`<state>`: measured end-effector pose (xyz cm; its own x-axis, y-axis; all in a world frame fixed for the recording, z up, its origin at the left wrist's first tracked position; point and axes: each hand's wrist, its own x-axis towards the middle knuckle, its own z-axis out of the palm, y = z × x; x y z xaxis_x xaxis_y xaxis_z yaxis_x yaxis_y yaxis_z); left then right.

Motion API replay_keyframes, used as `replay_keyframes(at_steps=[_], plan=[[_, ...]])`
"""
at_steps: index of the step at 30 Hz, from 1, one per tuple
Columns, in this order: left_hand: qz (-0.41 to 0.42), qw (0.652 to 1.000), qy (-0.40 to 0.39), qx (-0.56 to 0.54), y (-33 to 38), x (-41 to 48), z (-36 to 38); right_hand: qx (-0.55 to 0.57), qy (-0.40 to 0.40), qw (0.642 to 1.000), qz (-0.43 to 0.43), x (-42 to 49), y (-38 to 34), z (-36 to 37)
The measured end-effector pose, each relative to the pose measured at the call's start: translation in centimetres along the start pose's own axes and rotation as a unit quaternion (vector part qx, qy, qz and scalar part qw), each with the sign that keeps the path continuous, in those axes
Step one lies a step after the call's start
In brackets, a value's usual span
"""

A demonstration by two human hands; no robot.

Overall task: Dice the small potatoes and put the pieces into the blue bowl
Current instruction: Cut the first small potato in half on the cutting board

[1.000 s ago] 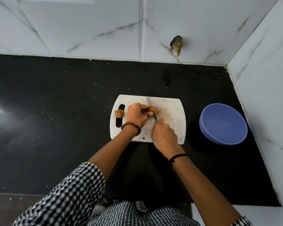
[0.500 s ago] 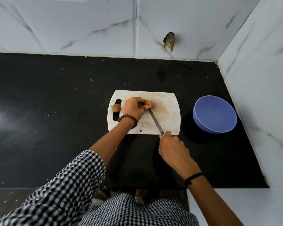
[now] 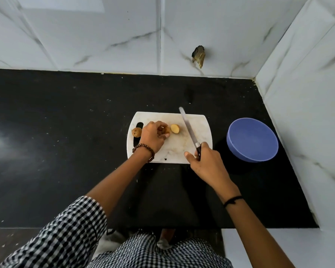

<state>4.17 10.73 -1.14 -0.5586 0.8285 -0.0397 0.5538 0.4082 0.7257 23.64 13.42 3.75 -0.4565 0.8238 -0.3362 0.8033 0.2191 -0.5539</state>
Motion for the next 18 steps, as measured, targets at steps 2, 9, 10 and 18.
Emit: replay_keyframes(at_steps=[2, 9, 10, 18], plan=[[-0.008, 1.0, 0.0, -0.005, -0.6, -0.4, -0.5, 0.003, 0.027, 0.999, -0.023, 2.2, -0.6, 0.5], [-0.014, 1.0, -0.012, 0.006, -1.7, -0.7, -1.2, 0.001, 0.073, 0.993, -0.088, 9.0, -2.4, 2.5], [-0.011, 1.0, -0.011, 0.01, -1.7, -0.6, -1.2, -0.002, 0.069, 0.993, -0.092, 9.4, -2.4, 2.7], [0.007, 0.999, -0.025, 0.041, -1.9, -0.2, -1.1, 0.054, 0.048, 0.995, -0.073, 10.9, -1.7, 2.2]])
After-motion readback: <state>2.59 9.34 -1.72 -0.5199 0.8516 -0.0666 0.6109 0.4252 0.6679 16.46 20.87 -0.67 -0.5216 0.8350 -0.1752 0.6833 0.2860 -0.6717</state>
